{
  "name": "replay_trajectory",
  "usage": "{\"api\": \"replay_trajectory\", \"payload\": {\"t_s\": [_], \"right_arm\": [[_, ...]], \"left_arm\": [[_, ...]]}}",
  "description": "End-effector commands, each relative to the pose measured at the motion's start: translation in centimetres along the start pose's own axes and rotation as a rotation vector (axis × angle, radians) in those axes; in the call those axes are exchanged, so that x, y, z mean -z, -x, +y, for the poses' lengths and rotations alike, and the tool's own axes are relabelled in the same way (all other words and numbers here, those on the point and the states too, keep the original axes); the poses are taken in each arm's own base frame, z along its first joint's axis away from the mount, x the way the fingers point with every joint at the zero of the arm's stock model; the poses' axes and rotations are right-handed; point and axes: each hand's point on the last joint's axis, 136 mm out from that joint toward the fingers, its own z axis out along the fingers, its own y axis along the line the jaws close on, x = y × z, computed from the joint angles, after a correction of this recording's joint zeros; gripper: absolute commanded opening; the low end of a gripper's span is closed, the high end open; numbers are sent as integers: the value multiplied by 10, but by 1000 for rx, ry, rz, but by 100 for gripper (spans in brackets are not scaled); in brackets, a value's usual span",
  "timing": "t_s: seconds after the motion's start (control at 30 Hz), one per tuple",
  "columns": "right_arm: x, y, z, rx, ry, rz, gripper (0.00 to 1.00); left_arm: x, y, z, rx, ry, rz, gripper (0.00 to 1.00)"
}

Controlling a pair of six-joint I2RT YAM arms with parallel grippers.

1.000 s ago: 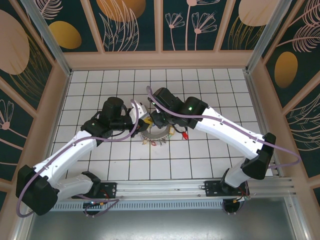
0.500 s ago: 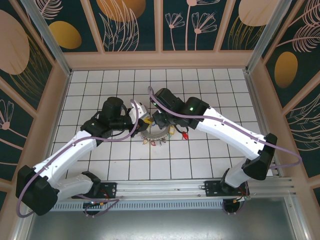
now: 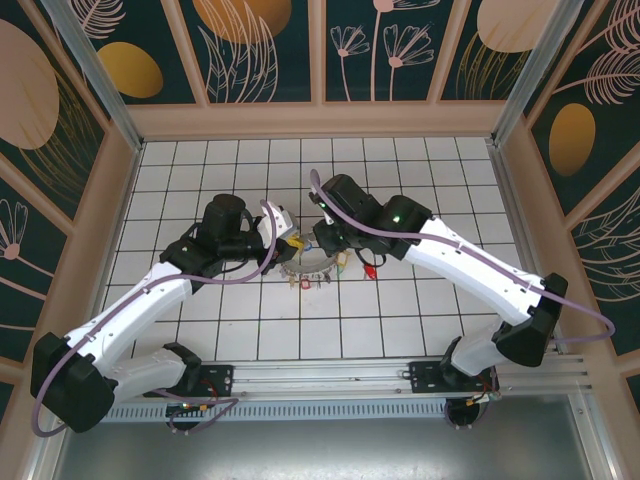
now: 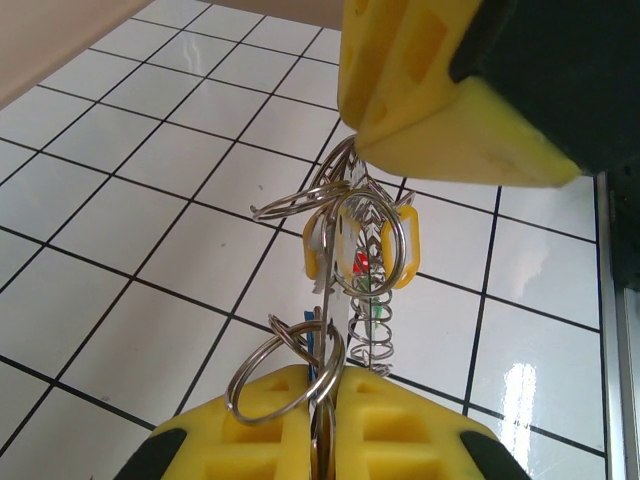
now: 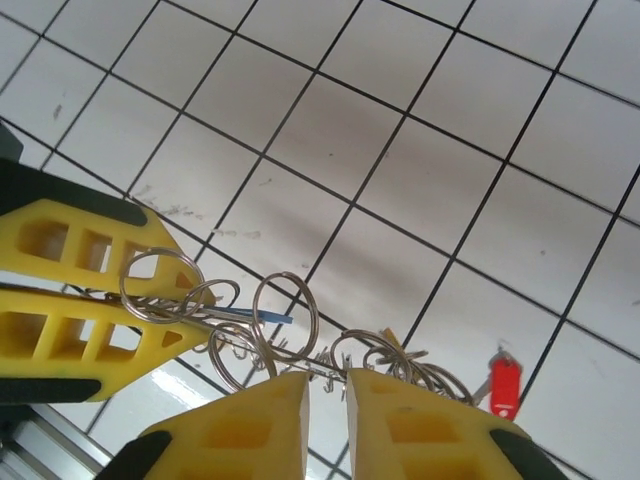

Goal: Put the keys on the keyring

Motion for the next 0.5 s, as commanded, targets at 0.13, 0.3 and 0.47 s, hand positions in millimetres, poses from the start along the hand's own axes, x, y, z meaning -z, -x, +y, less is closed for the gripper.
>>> {"api": "replay_trajectory", "payload": {"t_s": [0.13, 0.3, 0.47], "right_arm": [[23, 21, 4, -84, 105, -89, 29], [32, 32, 13, -292, 262, -66, 30], [24, 23, 32, -326, 288, 13, 34]], "left_arm": [[10, 19, -11, -137, -27, -90, 0], [19, 13, -2, -297, 80, -76, 0], [20, 5, 4, -389, 110, -23, 0]]}}
